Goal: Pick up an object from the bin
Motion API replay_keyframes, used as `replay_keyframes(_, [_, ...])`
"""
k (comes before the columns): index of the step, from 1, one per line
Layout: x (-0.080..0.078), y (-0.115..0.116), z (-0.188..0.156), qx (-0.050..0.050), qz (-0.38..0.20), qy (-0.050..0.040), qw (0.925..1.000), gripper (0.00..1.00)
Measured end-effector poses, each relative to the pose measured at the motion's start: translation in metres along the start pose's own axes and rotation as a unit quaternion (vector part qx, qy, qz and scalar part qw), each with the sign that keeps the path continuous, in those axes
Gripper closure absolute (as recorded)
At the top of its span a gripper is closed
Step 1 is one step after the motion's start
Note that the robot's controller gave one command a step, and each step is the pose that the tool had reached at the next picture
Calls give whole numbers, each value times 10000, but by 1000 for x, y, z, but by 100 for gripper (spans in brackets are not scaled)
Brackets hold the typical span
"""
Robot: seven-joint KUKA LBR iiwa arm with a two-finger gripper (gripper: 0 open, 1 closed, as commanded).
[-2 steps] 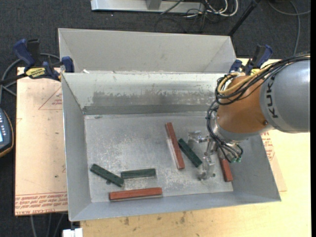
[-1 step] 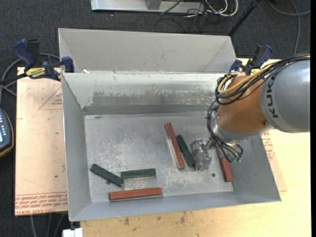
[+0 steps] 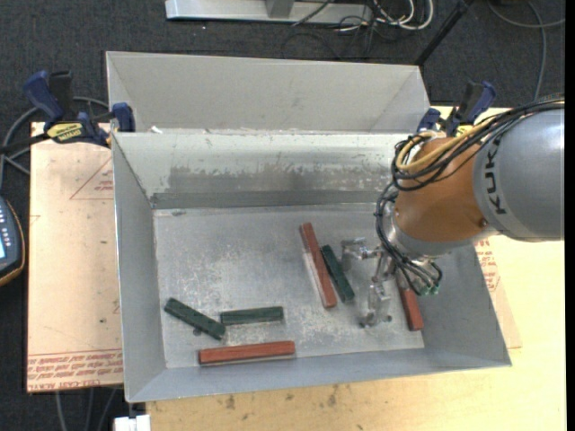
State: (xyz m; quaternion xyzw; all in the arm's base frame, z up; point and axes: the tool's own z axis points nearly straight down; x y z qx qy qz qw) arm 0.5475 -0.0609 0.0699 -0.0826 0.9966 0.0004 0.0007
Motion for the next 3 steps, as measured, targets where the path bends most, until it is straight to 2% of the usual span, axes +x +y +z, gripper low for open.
replay_keyframes(1, [-17, 80, -10, -20, 662, -10, 9978, 0])
replay_keyframes(2, [-16, 76, -10, -1, 683, -3, 9977, 100])
replay_keyframes(3, [-35, 79, -147, 8, -739, -39, 9973, 100])
